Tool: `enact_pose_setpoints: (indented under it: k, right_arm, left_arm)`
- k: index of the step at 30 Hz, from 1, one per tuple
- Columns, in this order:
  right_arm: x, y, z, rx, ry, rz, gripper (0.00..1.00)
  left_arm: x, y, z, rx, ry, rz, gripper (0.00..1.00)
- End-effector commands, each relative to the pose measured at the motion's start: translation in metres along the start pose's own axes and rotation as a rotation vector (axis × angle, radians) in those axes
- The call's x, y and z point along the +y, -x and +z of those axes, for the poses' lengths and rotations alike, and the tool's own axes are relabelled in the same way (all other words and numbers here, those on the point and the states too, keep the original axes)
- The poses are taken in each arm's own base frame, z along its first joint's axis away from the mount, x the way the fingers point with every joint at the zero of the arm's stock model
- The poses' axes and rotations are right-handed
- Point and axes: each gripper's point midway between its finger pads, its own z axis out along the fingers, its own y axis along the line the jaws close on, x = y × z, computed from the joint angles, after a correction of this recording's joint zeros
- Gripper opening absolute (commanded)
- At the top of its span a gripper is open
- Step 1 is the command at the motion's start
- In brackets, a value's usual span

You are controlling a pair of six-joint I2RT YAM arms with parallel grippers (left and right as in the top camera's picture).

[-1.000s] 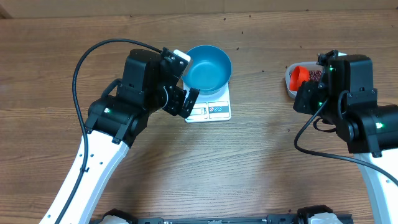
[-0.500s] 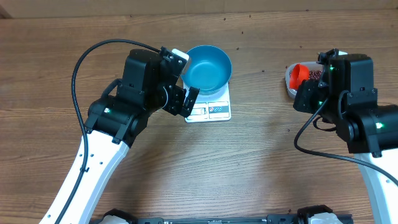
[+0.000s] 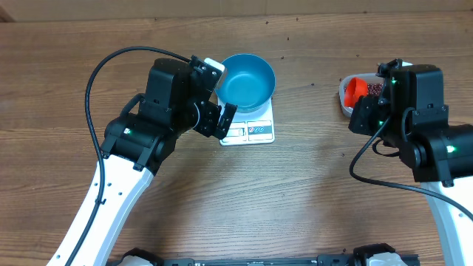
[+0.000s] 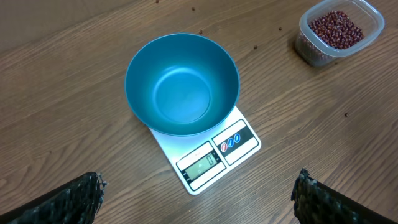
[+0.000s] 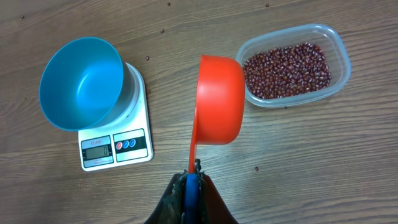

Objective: Scoop item into bowl and weigh 150g on scale
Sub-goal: 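Withdraw the left gripper from the scale and hold it beside the bowl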

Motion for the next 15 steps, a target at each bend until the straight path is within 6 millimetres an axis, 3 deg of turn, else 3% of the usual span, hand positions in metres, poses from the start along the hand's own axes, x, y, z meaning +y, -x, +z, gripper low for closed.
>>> enact_pose_setpoints:
  k: [1, 8, 15]
  right_arm:
    - [-0.001, 0.008, -0.008, -0.033, -0.004, 0.004, 0.04]
    - [-0.001, 0.008, -0.008, -0.034, -0.004, 0.004, 0.04]
    - [-0.001, 0.009, -0.008, -0.035, -0.003, 0.004, 0.04]
  left_arm:
    - [0.004, 0.01, -0.009, -0.032, 0.015, -0.015, 1.0]
    - [0.002, 0.002, -0.01, -0.001, 0.006, -0.011, 0.99]
    - [-0.023, 0.009, -0.04, -0.045, -0.111, 0.106, 1.0]
